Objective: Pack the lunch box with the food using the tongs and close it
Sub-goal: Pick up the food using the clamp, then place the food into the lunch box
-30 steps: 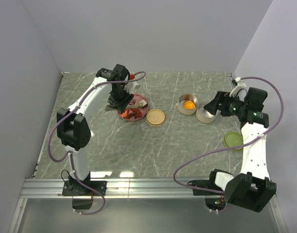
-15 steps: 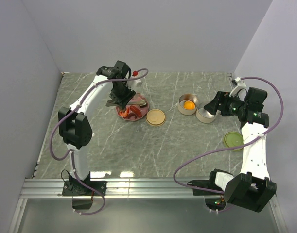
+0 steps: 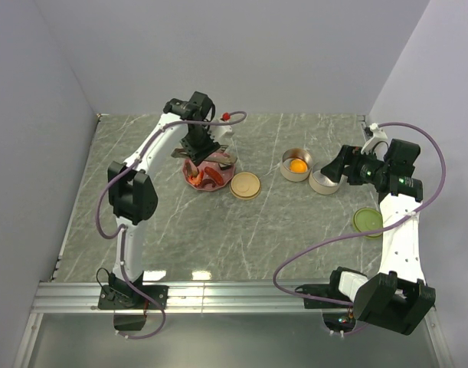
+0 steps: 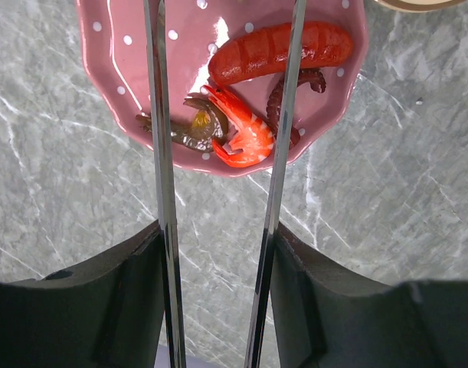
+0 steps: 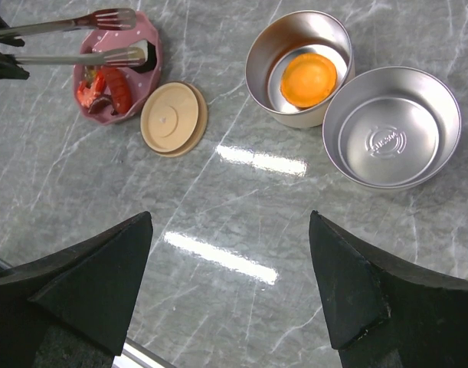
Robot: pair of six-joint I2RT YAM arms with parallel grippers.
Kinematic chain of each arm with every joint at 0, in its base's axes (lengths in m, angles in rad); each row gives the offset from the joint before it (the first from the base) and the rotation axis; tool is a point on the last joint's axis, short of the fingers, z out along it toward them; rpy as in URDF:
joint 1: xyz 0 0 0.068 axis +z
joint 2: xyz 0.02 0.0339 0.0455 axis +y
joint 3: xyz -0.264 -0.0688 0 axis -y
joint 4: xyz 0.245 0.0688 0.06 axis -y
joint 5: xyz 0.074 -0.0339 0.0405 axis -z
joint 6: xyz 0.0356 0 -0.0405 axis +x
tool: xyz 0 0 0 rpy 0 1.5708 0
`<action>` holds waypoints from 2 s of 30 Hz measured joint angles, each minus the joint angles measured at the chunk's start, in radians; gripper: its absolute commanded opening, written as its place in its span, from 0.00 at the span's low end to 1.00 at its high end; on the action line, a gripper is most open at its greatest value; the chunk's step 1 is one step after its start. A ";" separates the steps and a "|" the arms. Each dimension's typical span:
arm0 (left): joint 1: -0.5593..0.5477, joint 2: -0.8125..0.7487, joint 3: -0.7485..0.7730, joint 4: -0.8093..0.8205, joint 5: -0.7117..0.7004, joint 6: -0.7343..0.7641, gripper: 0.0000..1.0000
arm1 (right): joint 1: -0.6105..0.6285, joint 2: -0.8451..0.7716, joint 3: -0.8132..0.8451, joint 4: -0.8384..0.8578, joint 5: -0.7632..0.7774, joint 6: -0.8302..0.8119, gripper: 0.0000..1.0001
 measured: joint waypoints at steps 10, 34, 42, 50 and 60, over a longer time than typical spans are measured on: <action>-0.001 0.042 0.000 0.000 -0.017 0.008 0.51 | 0.000 0.000 -0.002 -0.002 0.002 -0.007 0.89; -0.006 0.053 0.042 -0.008 -0.030 -0.011 0.14 | 0.000 0.000 -0.003 -0.001 0.012 -0.010 0.89; -0.084 -0.024 0.050 0.058 0.019 -0.020 0.10 | 0.000 0.000 -0.003 0.000 0.012 0.002 0.88; -0.160 -0.080 0.055 0.252 0.178 -0.072 0.09 | 0.000 0.000 -0.003 0.002 0.012 0.009 0.88; -0.219 -0.069 0.056 0.436 0.270 -0.091 0.11 | 0.000 -0.004 -0.003 0.001 0.018 0.008 0.88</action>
